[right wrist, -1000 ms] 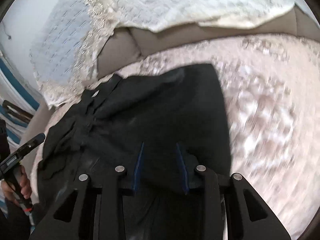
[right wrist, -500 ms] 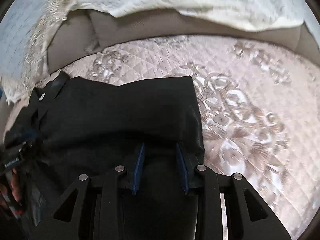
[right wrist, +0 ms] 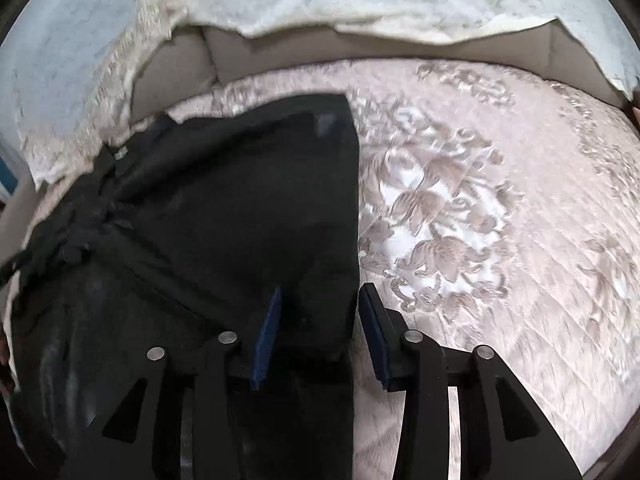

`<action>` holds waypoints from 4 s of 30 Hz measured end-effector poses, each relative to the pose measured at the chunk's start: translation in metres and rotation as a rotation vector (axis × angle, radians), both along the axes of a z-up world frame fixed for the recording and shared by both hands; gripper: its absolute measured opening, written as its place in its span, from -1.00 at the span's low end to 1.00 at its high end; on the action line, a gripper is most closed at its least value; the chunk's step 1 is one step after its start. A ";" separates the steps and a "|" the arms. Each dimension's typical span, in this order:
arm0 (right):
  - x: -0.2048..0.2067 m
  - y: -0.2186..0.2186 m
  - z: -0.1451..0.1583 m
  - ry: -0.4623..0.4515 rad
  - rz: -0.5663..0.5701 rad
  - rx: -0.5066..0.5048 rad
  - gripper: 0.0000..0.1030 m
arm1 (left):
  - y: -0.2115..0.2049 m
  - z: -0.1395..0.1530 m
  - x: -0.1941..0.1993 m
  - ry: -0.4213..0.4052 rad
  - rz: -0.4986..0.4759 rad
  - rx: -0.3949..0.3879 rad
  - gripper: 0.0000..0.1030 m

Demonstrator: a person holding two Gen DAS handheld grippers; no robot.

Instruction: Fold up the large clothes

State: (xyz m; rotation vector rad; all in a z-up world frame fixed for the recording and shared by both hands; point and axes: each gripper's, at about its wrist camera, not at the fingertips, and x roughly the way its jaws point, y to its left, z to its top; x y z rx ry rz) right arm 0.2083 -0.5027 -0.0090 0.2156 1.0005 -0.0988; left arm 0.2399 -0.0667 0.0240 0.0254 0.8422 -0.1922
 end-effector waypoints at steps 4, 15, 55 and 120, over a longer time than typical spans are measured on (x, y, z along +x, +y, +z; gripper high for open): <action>-0.008 0.010 0.004 -0.019 0.026 -0.029 -0.20 | 0.052 0.005 -0.012 -0.035 0.087 0.022 0.24; -0.005 0.006 -0.021 0.073 -0.004 -0.028 -0.19 | 0.144 -0.071 0.011 0.117 0.307 -0.020 0.31; -0.182 0.118 0.036 -0.097 0.150 0.108 0.22 | 0.064 -0.019 -0.173 0.035 0.094 -0.047 0.28; -0.180 0.045 -0.020 0.150 0.067 0.383 -0.78 | 0.183 -0.092 -0.168 0.339 0.279 -0.397 -0.09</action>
